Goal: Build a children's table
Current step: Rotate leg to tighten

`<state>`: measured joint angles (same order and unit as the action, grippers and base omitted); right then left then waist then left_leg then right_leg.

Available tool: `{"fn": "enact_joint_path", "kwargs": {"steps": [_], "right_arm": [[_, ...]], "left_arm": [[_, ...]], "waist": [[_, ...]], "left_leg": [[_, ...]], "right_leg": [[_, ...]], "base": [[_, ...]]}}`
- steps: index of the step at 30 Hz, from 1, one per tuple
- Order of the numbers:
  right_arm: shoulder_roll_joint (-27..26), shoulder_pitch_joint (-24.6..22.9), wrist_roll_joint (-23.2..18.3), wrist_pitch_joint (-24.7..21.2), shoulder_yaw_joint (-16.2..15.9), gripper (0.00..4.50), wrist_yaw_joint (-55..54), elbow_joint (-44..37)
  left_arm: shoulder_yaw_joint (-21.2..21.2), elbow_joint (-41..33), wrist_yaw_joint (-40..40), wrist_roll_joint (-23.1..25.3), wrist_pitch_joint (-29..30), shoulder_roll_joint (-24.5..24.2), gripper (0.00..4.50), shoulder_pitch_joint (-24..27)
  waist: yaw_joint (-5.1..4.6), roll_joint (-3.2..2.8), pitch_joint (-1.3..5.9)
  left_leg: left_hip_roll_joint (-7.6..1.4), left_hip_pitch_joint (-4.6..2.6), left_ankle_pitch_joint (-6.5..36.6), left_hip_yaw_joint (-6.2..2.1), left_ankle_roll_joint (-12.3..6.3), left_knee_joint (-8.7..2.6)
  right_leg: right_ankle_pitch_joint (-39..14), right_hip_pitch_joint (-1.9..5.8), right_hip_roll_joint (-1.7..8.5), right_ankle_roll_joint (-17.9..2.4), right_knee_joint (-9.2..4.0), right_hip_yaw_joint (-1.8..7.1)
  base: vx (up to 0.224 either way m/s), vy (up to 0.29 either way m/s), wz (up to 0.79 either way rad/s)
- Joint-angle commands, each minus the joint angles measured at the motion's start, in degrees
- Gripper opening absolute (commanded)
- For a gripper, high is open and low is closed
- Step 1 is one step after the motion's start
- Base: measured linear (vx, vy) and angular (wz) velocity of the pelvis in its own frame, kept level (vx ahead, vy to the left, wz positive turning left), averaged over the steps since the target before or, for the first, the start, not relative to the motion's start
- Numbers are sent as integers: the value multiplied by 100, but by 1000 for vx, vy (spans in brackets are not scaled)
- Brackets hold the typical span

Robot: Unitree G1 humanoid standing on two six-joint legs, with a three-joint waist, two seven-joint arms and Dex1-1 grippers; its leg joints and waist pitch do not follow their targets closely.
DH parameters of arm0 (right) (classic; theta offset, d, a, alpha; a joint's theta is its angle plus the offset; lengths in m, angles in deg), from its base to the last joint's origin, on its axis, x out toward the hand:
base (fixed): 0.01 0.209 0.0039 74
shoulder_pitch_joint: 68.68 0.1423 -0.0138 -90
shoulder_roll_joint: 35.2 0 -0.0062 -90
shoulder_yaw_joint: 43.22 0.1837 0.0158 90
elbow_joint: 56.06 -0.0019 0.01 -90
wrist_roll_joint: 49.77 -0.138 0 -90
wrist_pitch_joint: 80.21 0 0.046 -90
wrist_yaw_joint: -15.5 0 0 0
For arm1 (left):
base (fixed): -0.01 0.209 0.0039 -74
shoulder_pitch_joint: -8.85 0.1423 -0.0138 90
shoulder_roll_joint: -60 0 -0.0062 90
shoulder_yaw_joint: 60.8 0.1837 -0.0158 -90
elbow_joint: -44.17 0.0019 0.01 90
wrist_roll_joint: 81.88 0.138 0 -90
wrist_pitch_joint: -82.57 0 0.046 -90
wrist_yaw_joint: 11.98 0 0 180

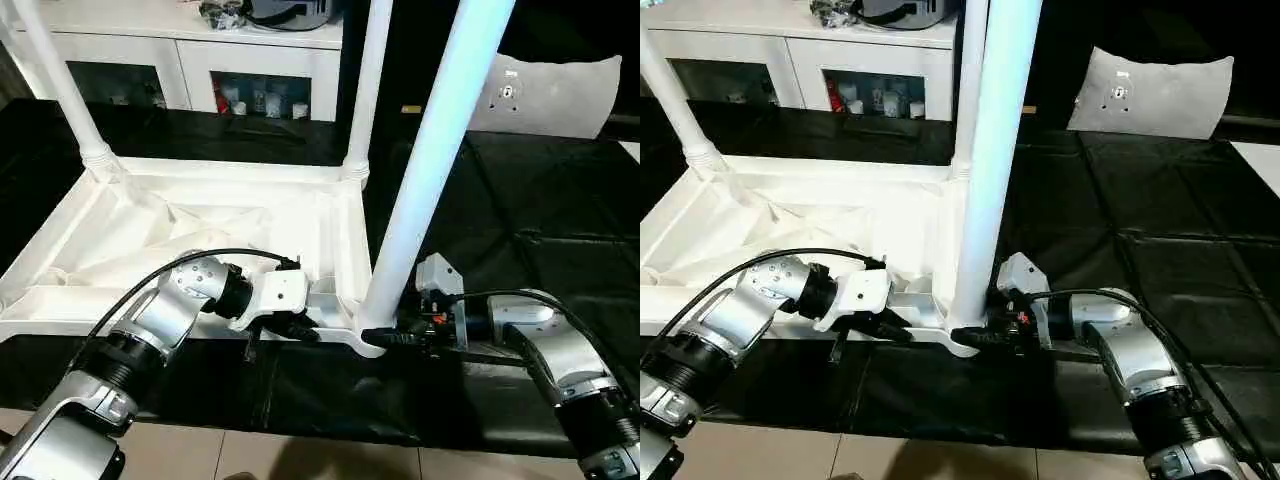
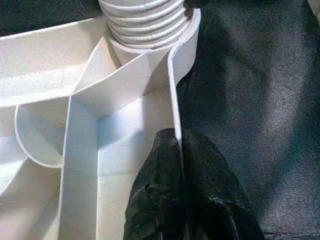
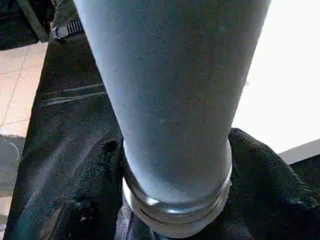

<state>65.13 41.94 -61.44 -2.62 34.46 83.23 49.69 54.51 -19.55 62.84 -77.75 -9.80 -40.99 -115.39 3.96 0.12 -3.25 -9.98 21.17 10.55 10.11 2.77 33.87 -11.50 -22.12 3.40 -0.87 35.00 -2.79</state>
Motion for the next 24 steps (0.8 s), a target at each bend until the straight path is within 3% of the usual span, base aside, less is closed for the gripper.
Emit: {"fn": "enact_joint_path", "kwargs": {"steps": [1, 4, 6, 7, 8, 9, 10, 12, 14, 15, 19, 20, 24], "right_arm": [[-126, -132, -143, -177, -110, 272, -29, -251], [-180, -191, -170, -250, -94, 272, -117, -326], [-804, -352, 29, -518, 47, 272, -1345, -385], [-804, -352, 29, -518, 47, 272, -1345, -385], [-1352, -344, 92, -717, 255, 272, -2285, -270], [-1352, -344, 92, -717, 255, 272, -2285, -270], [-1941, -276, 103, -890, 495, 272, -3207, -81], [-2340, -159, 100, -954, 666, 272, -3812, 138], [-2524, -37, 177, -967, 708, 272, -4088, 308], [-2548, -4, 201, -969, 701, 272, -4123, 350], [-2668, 99, 223, -773, 852, 272, -4434, 552], [-2645, 63, 253, -733, 845, 327, -4402, 512], [-2527, -144, 387, -619, 900, 347, -4329, 276]], "left_arm": [[80, -120, -125, 132, 242, 49, 0, 16], [24, -131, -261, 134, 415, 91, 0, 18], [-297, -252, -1014, -5, 1315, 545, 0, 6], [-297, -252, -1014, -5, 1315, 545, 0, 6], [-460, -245, -1591, -17, 1739, 914, 0, -35], [-460, -245, -1591, -17, 1739, 914, 0, -35], [-633, -149, -2270, 0, 2111, 1345, 0, -120], [-769, 7, -2848, 33, 2296, 1703, 0, -227], [-870, 122, -3267, 56, 2394, 1969, 0, -319], [-890, 147, -3356, 59, 2404, 2029, 0, -339], [-838, 190, -3636, 140, 2356, 2314, 0, -416], [-792, 157, -3570, 180, 2351, 2303, 0, -409], [-693, -6, -3306, 352, 2400, 2131, 0, -330]], "waist": [[-12, 9, 356], [-22, 19, 337], [-26, -21, 312], [-53, -6, 311], [-88, 0, 302], [-123, 2, 288], [-147, -18, 286], [-214, -29, 291], [-264, -22, 308], [-300, -32, 309], [-275, -23, 320], [-244, -22, 334], [-208, -38, 348]], "left_leg": [[-347, -91, 997, -84, -270, -384], [-347, -111, 1221, -91, -190, -397], [-351, -125, 1340, -98, -114, -420], [-355, -117, 1338, -91, -52, -428], [-312, -122, 1610, -139, 47, -435], [-317, -126, 1649, -121, 90, -441], [-312, -135, 1726, -158, 167, -448], [-301, -137, 1908, -192, 237, -456], [-294, -100, 1877, -187, 142, -453], [-285, -81, 1779, -167, 103, -445], [-273, -75, 1589, -140, -42, -419], [-276, -62, 1419, -130, -112, -414], [-300, -59, 1201, -127, -187, -418]], "right_leg": [[-1002, 230, 487, -1359, -417, 278], [-1363, 215, 497, -1310, -451, 280], [-1561, 191, 492, -1270, -477, 286], [-1547, 196, 488, -1273, -458, 296], [-2175, 196, 509, -1121, -515, 262], [-2267, 169, 496, -1084, -525, 277], [-2460, 153, 510, -1025, -542, 269], [-2626, 139, 507, -940, -571, 250], [-2396, 168, 499, -907, -583, 266], [-2107, 160, 477, -984, -569, 275], [-1780, 182, 484, -1079, -568, 288], [-1599, 203, 484, -1073, -558, 290], [-1232, 217, 477, -1114, -523, 288]], "base": [[0, 0, 0], [0, 0, 0], [0, 0, 0], [0, 0, 0], [0, 0, 0], [0, 0, 0], [0, 0, 0], [0, 0, 0], [0, 0, 0], [0, 0, 0], [0, 0, 0], [0, 0, 0], [0, 0, 0]]}}
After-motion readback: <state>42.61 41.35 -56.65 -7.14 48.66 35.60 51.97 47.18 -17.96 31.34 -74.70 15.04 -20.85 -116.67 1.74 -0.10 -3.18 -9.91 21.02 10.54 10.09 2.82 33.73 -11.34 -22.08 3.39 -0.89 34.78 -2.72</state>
